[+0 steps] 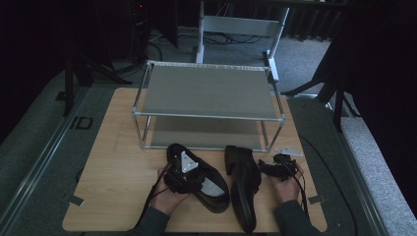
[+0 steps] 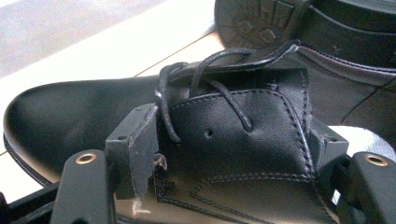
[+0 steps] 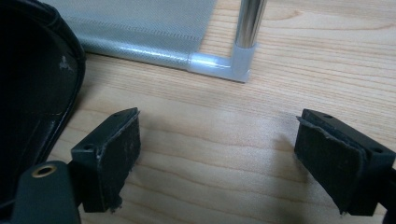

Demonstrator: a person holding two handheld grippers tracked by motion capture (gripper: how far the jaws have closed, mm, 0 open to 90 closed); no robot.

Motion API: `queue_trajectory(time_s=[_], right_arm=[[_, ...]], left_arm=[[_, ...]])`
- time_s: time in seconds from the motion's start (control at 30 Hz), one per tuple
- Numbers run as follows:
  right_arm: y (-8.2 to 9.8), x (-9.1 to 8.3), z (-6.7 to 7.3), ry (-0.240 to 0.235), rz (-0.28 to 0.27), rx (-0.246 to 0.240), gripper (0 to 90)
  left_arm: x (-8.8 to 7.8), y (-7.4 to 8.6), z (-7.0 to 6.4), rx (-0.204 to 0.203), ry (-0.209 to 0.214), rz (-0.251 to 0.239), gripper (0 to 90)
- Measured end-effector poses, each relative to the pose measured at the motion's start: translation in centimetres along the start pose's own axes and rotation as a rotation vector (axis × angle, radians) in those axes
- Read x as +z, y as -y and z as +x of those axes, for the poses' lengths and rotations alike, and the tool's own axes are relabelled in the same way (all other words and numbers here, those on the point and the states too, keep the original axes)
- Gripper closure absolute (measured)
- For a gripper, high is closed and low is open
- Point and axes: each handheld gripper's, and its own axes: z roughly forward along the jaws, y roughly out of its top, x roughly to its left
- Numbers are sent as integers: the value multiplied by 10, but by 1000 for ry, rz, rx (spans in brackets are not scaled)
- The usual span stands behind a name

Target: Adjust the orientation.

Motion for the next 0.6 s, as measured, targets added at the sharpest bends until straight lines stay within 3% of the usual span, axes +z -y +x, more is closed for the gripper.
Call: queue_trajectory(time_s=[0.1,0.3,0.5,0.6], right_arm=[[0,-1,0,-1,-2,-1,176],[-1,-13,-3,15,14,-1,332],[-7,-49,3,-68,-85,-28,369],[-8,-60,10,-49,-106,-58,368]], left_arm=[[-2,1,3,15,17,-2,321],[-2,1,-2,29,-12,5,299],[-3,3,-4,9,-30,-4,276],[-3,3,-4,-2,-33,-3,269]])
